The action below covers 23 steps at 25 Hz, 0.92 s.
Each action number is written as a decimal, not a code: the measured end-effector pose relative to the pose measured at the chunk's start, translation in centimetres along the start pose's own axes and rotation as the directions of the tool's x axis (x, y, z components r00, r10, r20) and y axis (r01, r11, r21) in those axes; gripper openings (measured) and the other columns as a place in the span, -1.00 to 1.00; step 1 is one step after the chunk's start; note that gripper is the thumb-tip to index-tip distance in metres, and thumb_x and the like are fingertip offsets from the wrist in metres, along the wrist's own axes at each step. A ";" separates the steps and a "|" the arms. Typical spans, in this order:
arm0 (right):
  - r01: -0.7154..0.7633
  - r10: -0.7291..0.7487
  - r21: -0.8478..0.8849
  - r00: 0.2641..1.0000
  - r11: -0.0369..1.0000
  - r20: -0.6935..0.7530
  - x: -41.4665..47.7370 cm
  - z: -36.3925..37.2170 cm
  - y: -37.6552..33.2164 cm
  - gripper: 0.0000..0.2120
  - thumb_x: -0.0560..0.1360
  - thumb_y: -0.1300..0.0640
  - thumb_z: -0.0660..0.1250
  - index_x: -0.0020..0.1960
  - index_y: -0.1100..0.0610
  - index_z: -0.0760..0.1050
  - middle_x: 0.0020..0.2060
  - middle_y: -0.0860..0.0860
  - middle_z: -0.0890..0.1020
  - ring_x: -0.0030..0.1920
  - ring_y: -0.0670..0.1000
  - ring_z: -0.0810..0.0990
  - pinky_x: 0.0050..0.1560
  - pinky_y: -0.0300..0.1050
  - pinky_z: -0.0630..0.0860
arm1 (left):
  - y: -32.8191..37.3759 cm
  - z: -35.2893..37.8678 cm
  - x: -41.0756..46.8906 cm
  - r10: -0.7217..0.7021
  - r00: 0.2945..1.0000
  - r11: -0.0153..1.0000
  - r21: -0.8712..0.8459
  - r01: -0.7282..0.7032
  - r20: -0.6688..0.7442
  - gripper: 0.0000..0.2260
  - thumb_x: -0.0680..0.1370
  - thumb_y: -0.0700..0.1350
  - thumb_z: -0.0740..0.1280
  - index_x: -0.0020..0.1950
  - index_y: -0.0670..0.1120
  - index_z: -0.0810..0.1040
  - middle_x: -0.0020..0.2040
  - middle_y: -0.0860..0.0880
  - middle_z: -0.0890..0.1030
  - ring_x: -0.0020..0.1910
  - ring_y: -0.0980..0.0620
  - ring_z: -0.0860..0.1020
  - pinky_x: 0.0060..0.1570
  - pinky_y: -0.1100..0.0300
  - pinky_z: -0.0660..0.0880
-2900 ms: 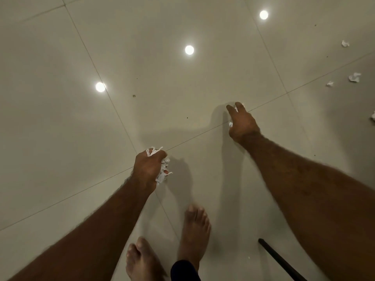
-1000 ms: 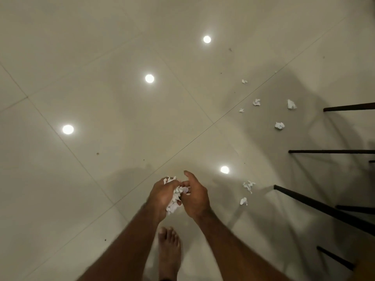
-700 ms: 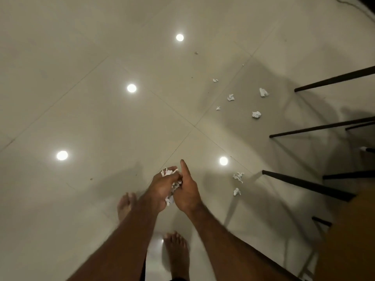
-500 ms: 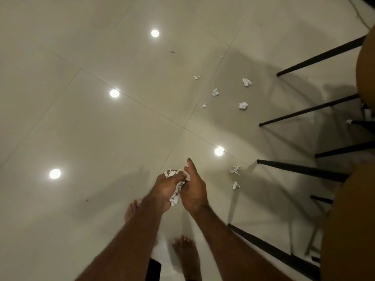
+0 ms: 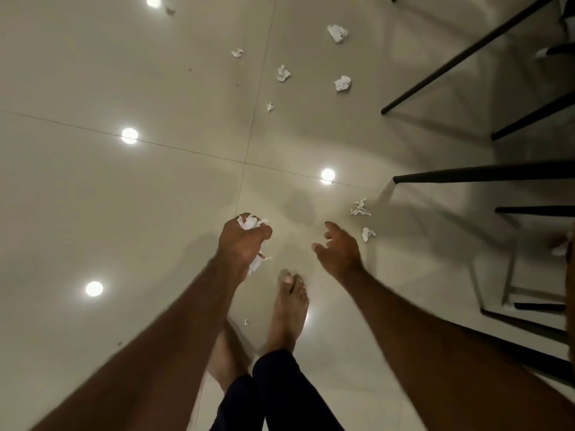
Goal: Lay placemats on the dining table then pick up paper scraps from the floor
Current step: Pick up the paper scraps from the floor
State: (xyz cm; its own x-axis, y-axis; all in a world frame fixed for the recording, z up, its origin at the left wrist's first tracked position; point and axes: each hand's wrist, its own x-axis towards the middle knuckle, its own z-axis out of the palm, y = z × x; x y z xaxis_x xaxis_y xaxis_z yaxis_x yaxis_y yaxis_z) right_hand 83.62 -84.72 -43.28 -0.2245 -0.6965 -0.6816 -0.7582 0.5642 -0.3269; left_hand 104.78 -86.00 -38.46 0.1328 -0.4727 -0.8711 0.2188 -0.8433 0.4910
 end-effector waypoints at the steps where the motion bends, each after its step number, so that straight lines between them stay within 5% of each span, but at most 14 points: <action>1: -0.070 0.069 -0.017 0.995 0.997 -0.068 1.6 -0.5 1.6 -0.38 0.43 0.00 0.41 0.45 0.06 0.35 0.24 0.09 0.58 0.19 0.10 0.57 0.23 -0.03 0.50 | 0.0 0.2 0.9 0.020 1.000 1.000 0.013 -0.020 -0.005 -0.82 0.46 -0.38 0.36 -0.08 -0.12 0.51 -0.31 -0.02 0.48 -0.37 -0.01 0.42 -0.52 0.25 0.46; 5: -0.228 0.208 -0.043 0.940 0.973 -0.269 7.6 -2.3 6.8 -0.45 0.45 0.08 0.38 0.40 0.15 0.36 0.26 0.19 0.54 0.26 0.22 0.51 0.22 0.02 0.46 | -0.8 1.0 4.4 0.030 1.000 0.999 0.029 -0.030 0.000 -0.82 0.45 -0.39 0.35 -0.15 -0.11 0.49 -0.31 0.00 0.49 -0.35 -0.02 0.41 -0.53 0.28 0.41; 10: -0.300 0.256 -0.091 0.910 0.950 -0.326 12.6 -2.0 10.2 -0.51 0.44 0.18 0.38 0.33 0.20 0.37 0.24 0.21 0.49 0.24 0.26 0.50 0.14 0.02 0.49 | -2.7 1.6 7.9 0.015 0.999 0.996 0.083 -0.012 -0.036 -0.84 0.43 -0.34 0.39 -0.13 -0.10 0.51 -0.29 -0.09 0.46 -0.34 -0.05 0.44 -0.42 0.14 0.51; 18: -0.180 0.118 -0.092 0.877 0.979 -0.465 12.5 1.5 11.2 -0.61 0.41 0.40 0.28 0.21 0.17 0.49 0.03 0.19 0.56 0.04 0.25 0.56 -0.02 -0.01 0.49 | -2.7 1.6 9.5 0.019 1.000 0.994 0.110 -0.020 0.011 -0.84 0.44 -0.35 0.39 -0.17 -0.10 0.54 -0.27 -0.11 0.46 -0.35 -0.04 0.44 -0.44 0.16 0.48; 23: -0.063 0.030 -0.046 0.854 0.997 -0.519 12.1 0.0 9.2 -0.48 0.39 0.43 0.32 0.32 0.14 0.45 0.16 0.16 0.49 0.04 0.20 0.56 0.04 -0.10 0.49 | -2.8 1.0 9.0 0.024 0.999 0.990 0.137 -0.029 0.040 -0.70 0.46 -0.35 0.36 0.06 -0.04 0.71 -0.25 -0.08 0.49 -0.36 0.01 0.44 -0.39 0.15 0.51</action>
State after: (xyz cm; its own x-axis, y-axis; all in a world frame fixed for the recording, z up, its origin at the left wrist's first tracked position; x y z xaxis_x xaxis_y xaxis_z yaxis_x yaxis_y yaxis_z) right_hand 73.93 -87.91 -54.52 -0.5323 -0.8082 -0.2520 -0.7698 0.5859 -0.2532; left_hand 104.39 -88.20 -47.68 0.0995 -0.5023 -0.8590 0.0802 -0.8564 0.5101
